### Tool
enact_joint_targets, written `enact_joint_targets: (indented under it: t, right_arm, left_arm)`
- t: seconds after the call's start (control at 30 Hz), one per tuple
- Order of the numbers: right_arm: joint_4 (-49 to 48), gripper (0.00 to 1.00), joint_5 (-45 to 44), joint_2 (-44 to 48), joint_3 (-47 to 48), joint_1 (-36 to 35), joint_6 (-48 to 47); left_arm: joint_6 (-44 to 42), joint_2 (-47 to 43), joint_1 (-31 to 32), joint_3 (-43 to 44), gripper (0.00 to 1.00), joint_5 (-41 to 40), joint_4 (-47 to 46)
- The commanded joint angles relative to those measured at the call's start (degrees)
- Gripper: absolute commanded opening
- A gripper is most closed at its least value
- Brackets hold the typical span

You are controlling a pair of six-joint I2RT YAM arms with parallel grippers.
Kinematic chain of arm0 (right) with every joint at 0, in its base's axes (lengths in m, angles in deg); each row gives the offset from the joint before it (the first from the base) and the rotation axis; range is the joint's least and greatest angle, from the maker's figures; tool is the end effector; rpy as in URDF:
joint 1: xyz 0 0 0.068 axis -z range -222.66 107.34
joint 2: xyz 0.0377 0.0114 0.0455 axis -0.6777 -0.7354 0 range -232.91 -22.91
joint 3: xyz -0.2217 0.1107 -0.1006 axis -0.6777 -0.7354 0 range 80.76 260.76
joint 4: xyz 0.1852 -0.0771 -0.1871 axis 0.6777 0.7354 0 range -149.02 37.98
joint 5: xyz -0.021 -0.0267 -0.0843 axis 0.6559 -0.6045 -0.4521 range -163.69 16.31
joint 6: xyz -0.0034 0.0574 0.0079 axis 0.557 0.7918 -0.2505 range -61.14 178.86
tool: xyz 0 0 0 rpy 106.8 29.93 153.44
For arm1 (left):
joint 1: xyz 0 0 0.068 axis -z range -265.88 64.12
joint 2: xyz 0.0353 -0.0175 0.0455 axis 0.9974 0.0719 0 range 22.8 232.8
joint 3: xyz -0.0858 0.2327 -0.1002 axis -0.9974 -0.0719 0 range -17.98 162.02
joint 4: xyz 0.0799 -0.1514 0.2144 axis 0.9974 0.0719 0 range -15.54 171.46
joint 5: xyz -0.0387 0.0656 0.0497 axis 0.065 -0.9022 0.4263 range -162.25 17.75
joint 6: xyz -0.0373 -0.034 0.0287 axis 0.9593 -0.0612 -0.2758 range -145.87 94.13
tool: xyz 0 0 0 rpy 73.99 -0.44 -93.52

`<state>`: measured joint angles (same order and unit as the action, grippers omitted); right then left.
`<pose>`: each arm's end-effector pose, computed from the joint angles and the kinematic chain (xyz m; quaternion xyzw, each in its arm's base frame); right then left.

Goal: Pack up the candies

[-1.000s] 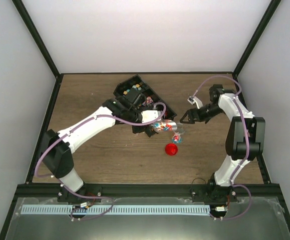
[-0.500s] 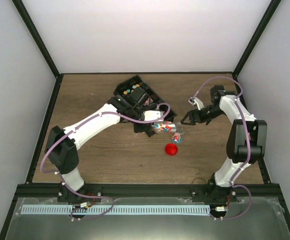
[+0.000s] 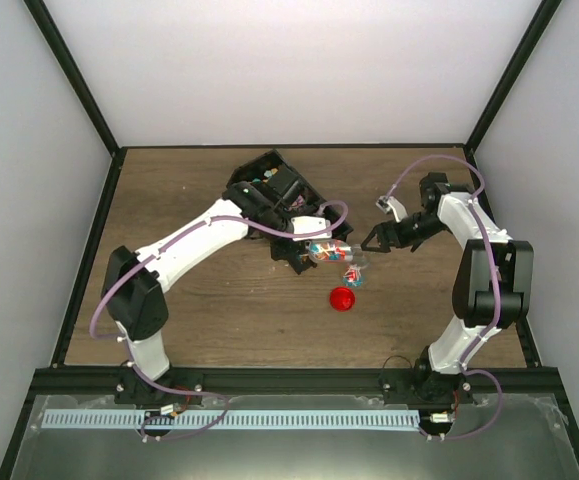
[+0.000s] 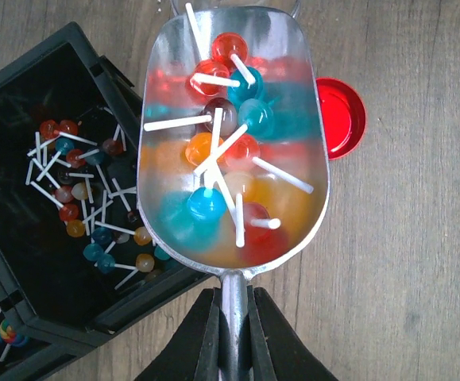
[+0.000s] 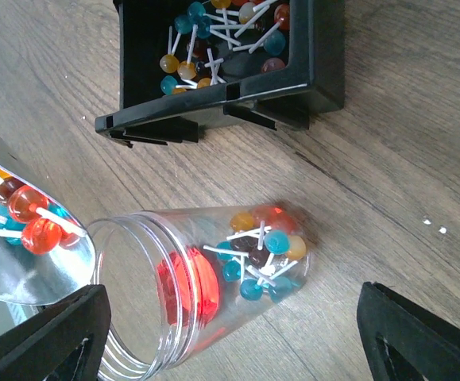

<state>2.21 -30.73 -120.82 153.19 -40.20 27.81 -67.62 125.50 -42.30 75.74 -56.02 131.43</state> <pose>0.3218 0.0146 0.2081 -0.2398 0.8988 0.3428 0.1310 0.2732 -0.2760 0.2804 0.6778 0.6921 -0.1413 0.2040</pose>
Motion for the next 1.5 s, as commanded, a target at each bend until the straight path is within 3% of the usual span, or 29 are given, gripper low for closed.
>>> enact_joint_targets:
  t: [0.0,1.47]
  right_arm:
    - [-0.57,0.87,0.2,1.66,-0.25,0.33,-0.59]
    - [-2.25,0.87,2.28,1.06,-1.1,0.35,0.57]
  left_arm:
    - [-1.42,1.3,0.56,2.69,0.04,-1.05,2.93]
    - [-1.74,5.32,2.04,11.53,0.04,-4.6,10.31]
